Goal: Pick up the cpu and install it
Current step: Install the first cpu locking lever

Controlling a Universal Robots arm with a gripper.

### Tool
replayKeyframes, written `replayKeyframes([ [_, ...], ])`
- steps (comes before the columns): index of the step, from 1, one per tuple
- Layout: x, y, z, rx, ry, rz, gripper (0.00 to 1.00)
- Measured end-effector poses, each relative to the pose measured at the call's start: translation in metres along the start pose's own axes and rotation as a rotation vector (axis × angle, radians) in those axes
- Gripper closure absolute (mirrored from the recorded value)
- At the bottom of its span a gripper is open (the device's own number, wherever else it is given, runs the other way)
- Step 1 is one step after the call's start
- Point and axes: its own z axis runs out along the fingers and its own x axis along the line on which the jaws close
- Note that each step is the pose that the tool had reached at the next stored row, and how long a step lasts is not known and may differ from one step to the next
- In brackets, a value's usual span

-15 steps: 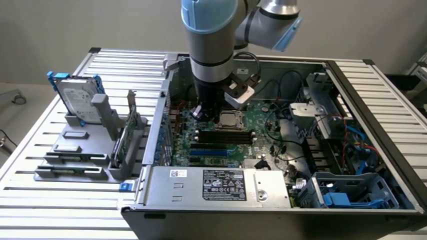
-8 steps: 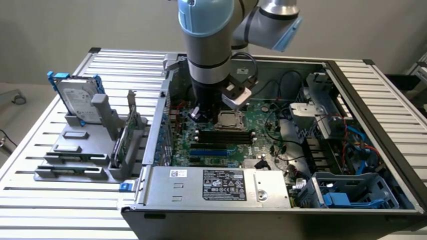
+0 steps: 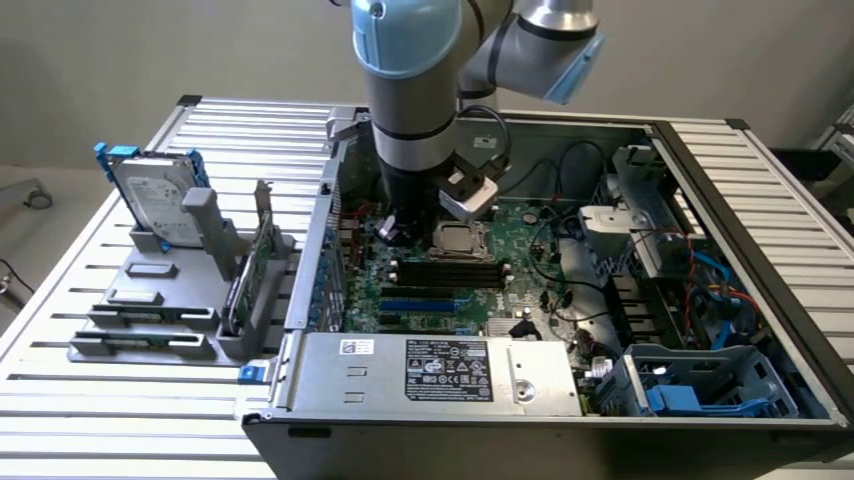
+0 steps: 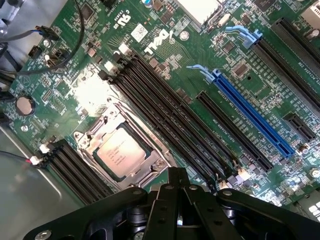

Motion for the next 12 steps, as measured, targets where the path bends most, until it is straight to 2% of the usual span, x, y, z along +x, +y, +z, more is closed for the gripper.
replayKeyframes([
  [4,0.000,-0.0019,0.0043,-0.0043,-0.0012,-0.001,0.89],
  [12,0.000,-0.0044,0.0147,-0.0184,0.0034,-0.004,0.89],
])
